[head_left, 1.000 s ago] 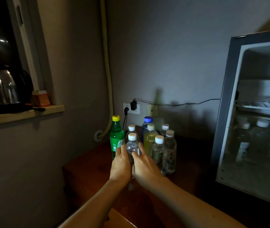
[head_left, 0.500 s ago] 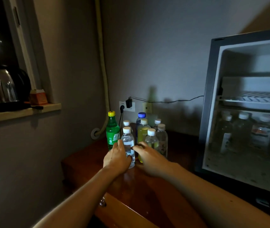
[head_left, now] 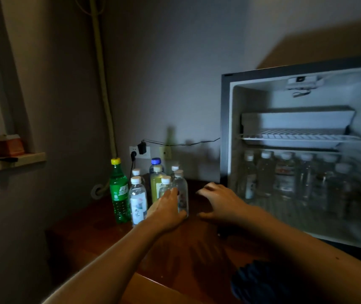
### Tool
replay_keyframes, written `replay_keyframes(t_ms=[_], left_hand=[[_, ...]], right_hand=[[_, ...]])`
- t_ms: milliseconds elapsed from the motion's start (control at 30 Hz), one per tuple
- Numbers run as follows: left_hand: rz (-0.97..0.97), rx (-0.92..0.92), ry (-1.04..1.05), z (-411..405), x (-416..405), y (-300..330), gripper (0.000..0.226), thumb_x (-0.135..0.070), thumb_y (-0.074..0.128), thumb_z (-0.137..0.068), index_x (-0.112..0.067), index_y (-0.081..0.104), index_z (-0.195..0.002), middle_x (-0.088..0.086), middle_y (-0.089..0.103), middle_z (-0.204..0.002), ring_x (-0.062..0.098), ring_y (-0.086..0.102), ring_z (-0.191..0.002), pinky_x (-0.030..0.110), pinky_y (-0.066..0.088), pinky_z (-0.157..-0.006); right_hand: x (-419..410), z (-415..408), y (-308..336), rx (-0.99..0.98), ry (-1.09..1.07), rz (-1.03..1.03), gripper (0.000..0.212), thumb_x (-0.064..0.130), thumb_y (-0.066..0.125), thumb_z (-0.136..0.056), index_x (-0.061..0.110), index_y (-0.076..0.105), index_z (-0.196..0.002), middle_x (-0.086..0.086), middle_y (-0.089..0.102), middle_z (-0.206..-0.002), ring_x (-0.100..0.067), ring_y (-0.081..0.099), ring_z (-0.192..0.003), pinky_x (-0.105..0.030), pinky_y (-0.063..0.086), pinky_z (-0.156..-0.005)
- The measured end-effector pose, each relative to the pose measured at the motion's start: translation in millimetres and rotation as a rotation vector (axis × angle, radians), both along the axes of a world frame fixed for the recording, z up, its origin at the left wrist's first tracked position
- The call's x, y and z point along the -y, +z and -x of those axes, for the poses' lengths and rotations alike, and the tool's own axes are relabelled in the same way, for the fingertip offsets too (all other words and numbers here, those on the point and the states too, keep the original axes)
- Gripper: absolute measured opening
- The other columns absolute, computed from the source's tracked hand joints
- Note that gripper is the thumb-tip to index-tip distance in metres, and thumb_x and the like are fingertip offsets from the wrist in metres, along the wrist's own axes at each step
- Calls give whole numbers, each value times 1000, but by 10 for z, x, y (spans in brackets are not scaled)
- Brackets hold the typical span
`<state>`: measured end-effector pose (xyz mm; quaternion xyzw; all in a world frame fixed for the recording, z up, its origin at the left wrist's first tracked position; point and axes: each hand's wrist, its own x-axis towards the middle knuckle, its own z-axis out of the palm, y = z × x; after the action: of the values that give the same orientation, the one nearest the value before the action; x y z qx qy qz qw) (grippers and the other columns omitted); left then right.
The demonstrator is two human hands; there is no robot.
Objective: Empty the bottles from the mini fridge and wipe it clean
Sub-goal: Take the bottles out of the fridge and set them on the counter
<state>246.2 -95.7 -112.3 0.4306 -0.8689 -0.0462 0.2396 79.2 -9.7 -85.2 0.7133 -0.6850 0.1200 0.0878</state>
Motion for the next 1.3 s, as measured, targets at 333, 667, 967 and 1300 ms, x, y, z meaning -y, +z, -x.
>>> replay_keyframes(t_ms=[333,667,967,1300], left_hand=[[-5,-43,-209,955,-303,14,50,-36,63,-85,-23,40,-127,2,51,-127,19,55,-110,34,49,-89],[-80,-5,-347,1824,-485,-106,74,-38,60,-88,-27,19,-148,4,40,-143,23,50,-122,37,49,-96],[-138,58,-466,2321,-441,-223,74,-40,57,-91,-25,14,-149,4,18,-156,26,31,-139,42,36,-110],[-175,-15,-521,2511,-420,-344,64,-37,62,-88,-26,26,-141,3,27,-149,25,42,-129,42,44,-103]], right_hand=[[-509,870,-74,-11,-320,-119,74,56,56,-86,30,29,-149,-5,14,-160,-33,14,-145,-57,9,-117],[-779,1494,-167,-16,-533,-107,74,49,56,-87,31,23,-150,-6,4,-162,-31,-2,-148,-57,-5,-117],[-908,1919,121,-122,-832,-27,85,40,52,-91,25,-1,-155,-13,-29,-156,-37,-31,-141,-52,-13,-115],[-885,2129,179,-317,-770,220,55,22,50,-88,16,32,-140,-21,30,-142,-37,28,-131,-44,29,-107]])
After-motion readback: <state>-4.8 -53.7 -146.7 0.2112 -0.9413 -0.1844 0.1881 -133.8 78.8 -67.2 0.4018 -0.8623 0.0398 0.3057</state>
